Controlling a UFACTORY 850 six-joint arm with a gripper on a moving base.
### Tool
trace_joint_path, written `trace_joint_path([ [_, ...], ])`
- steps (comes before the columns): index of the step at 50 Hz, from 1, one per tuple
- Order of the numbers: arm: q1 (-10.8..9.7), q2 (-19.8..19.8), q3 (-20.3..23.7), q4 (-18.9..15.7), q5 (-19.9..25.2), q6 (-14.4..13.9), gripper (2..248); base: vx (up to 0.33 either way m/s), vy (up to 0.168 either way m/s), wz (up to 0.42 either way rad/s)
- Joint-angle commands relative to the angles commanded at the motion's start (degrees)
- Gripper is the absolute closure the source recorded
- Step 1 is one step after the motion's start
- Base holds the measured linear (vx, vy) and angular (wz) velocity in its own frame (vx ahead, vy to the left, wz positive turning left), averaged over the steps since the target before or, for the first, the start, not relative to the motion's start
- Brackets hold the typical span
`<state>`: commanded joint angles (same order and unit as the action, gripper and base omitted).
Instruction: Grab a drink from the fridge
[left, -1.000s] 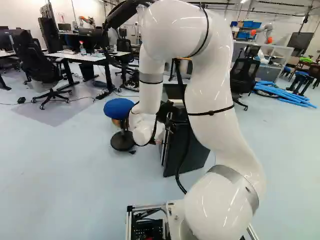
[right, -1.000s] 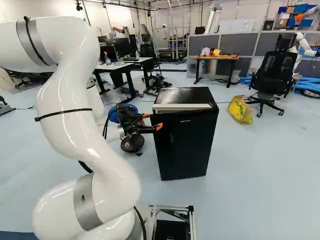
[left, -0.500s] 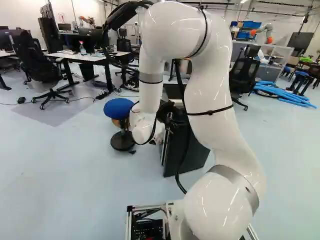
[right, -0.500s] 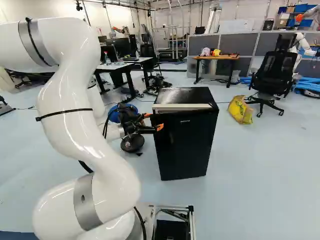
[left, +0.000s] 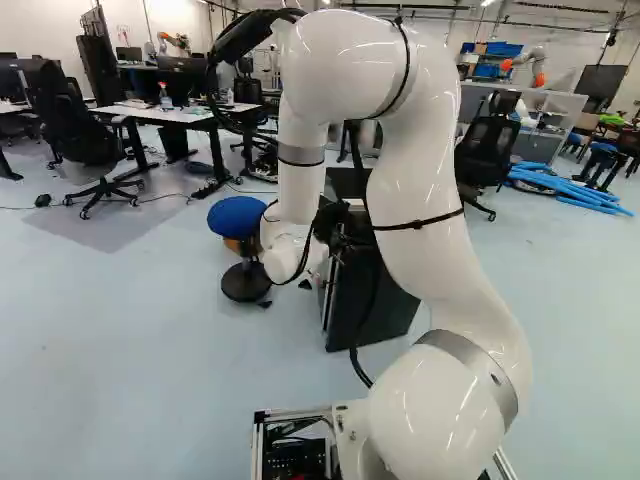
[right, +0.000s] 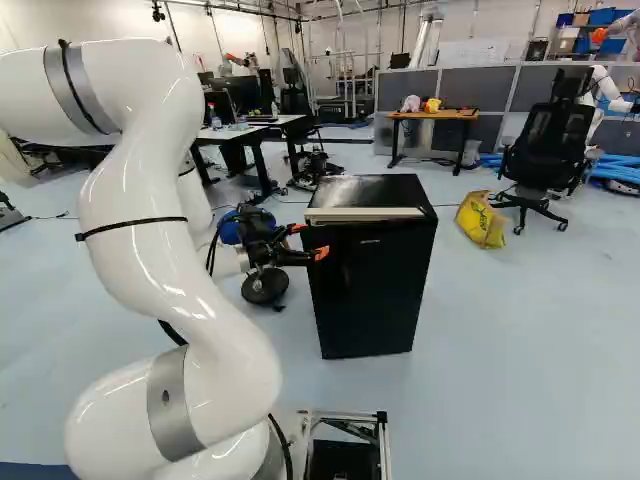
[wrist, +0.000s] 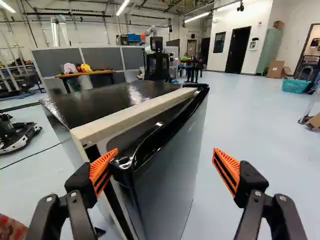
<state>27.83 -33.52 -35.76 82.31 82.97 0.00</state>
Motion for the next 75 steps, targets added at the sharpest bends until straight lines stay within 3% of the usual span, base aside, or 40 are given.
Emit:
trace_joint_path([
  [26,0.1,0.2,0.3,3.5,1.4,0.0,3,0.0,0.0,0.0],
  [60,1.9,2.2,5.2,9.8,1.4,0.0,3,0.0,0.0,0.0],
  [75,1.7,2.7,6.9,12.9,1.4,0.0,3,0.0,0.0,0.0],
])
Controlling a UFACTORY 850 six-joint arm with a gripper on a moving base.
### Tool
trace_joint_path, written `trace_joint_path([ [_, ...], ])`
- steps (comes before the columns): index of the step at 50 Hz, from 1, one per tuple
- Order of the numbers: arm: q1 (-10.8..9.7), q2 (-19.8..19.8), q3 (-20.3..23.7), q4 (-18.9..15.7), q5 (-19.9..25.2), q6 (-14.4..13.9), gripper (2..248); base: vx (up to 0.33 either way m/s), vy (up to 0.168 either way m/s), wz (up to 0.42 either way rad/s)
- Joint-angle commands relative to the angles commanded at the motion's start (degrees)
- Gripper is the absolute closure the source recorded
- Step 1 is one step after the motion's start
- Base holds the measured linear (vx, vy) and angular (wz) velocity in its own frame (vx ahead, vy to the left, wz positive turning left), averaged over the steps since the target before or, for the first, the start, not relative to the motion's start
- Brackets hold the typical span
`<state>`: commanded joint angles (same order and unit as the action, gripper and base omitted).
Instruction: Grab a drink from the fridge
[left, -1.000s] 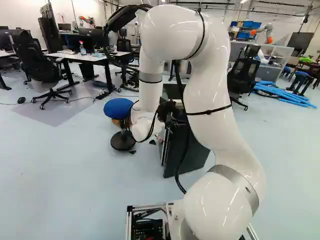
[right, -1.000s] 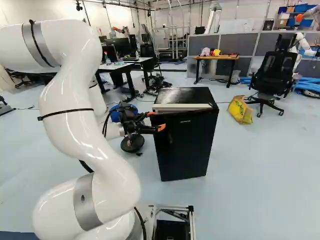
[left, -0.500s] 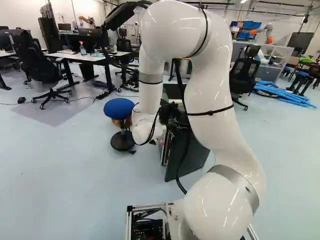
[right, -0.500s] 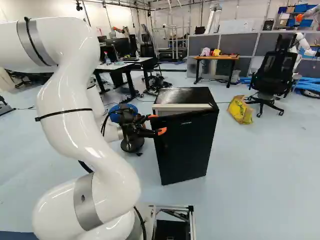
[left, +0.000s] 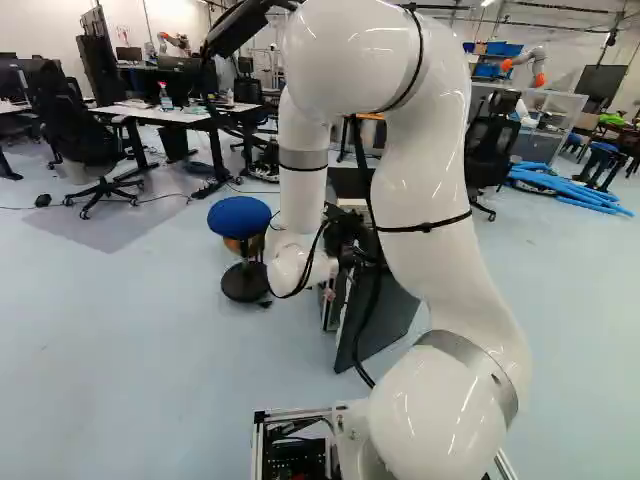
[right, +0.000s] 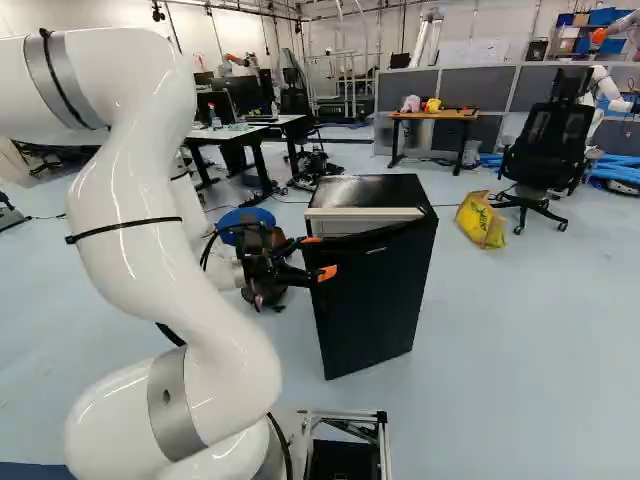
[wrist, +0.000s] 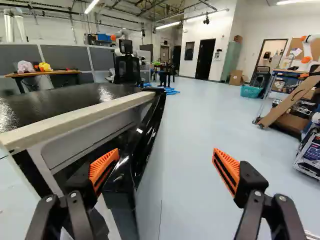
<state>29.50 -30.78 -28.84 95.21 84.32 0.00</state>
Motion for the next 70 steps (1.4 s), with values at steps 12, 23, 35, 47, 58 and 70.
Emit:
trace_joint_path([
  [12,-1.1,0.3,1.0,2.7,0.0,0.0,3,0.0,0.0,0.0],
  [23,-2.4,0.5,1.7,5.1,0.0,0.0,3,0.0,0.0,0.0],
  [35,-4.1,0.6,2.3,7.9,0.0,0.0,3,0.0,0.0,0.0],
  [47,-6.3,0.6,2.6,10.6,0.0,0.0,3,0.0,0.0,0.0],
  [58,-8.5,0.6,2.6,13.2,-0.1,0.0,3,0.0,0.0,0.0],
  [70,-11.6,0.6,1.8,15.9,-0.7,0.0,3,0.0,0.0,0.0],
])
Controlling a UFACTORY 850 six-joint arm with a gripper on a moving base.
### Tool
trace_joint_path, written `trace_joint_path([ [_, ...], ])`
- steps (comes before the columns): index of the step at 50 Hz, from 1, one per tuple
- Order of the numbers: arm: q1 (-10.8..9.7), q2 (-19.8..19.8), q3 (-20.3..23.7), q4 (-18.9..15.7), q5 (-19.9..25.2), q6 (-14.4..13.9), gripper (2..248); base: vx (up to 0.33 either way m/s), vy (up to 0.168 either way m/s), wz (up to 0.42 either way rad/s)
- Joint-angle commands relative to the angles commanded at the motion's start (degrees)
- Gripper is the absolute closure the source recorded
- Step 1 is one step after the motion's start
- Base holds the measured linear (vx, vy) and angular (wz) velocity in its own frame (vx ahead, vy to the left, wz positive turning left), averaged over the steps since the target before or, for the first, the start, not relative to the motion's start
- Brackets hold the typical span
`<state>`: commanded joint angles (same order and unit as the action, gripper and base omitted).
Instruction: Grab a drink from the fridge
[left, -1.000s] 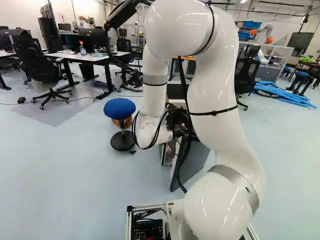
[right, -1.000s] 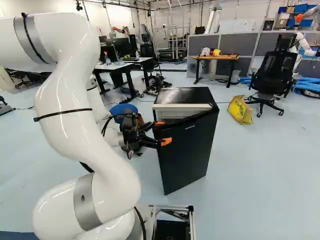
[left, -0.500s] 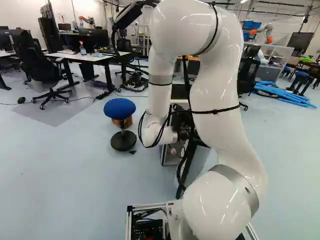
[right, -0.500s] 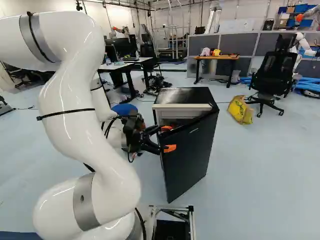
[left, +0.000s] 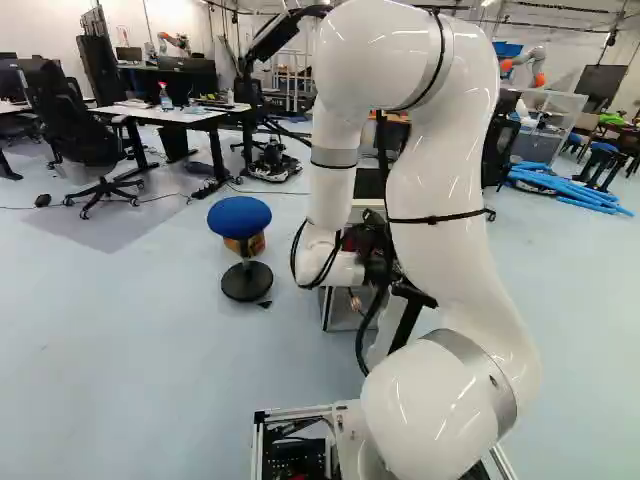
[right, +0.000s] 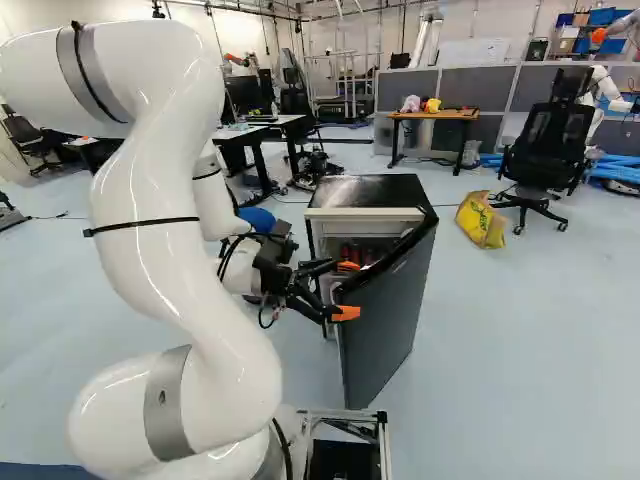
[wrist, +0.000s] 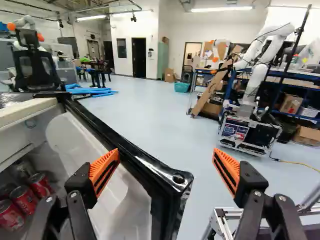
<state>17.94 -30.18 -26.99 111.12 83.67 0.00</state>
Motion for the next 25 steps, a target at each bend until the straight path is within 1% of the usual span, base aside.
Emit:
trace_joint_path([
  [11,-3.7,0.0,-1.7,2.5,-0.6,0.0,3,0.0,0.0,0.0],
  [25,-9.1,0.0,-4.6,5.7,-1.6,0.0,3,0.0,0.0,0.0],
])
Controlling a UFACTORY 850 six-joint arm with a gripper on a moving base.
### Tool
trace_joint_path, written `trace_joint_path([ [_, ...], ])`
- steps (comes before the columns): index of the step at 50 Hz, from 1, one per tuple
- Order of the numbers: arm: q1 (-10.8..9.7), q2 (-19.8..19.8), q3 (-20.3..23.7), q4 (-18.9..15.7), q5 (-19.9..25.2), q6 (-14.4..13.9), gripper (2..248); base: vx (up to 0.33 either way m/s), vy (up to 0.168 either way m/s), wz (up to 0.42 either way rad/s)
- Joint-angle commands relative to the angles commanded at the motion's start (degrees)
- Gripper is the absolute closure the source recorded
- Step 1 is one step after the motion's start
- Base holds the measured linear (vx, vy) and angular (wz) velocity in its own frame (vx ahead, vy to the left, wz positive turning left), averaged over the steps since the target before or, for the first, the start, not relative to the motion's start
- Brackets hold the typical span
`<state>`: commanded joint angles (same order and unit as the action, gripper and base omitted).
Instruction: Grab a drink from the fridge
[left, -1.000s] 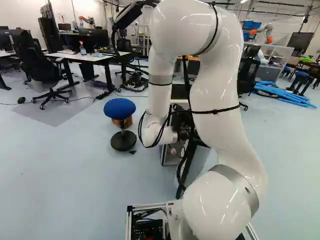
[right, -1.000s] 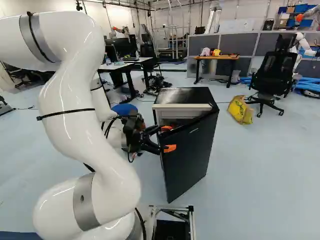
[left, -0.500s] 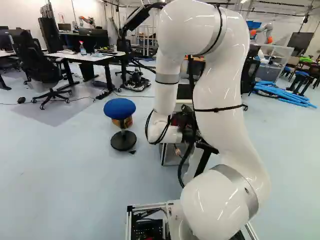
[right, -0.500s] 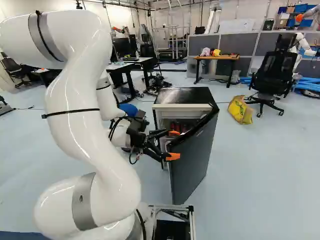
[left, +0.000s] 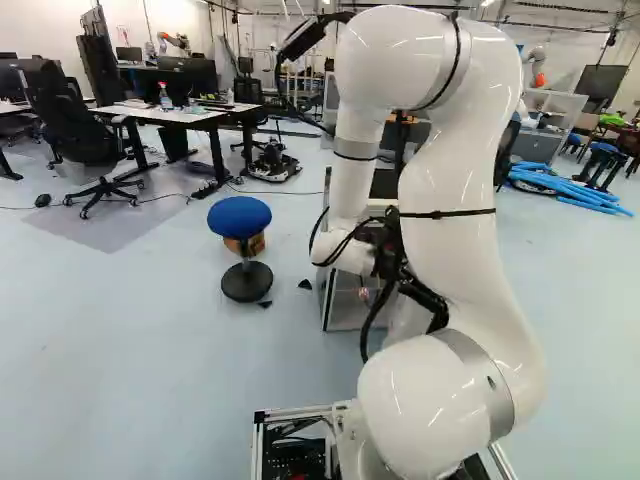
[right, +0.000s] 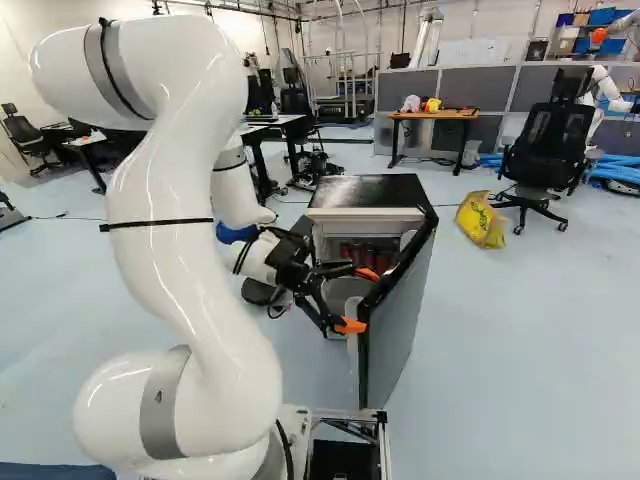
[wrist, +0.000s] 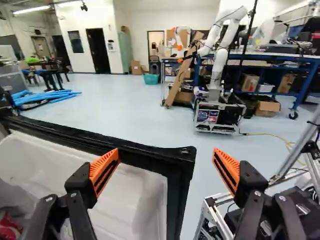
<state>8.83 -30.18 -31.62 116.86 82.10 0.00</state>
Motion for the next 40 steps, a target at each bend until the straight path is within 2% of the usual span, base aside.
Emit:
trace_joint_path([
  [25,-9.6,-0.3,-5.5,5.7,-1.7,0.0,3,0.0,0.0,0.0],
  [32,-10.8,-0.4,-6.7,7.3,-2.2,0.0,3,0.0,0.0,0.0],
  [40,-11.1,-0.5,-8.0,9.1,-2.7,0.0,3,0.0,0.0,0.0],
])
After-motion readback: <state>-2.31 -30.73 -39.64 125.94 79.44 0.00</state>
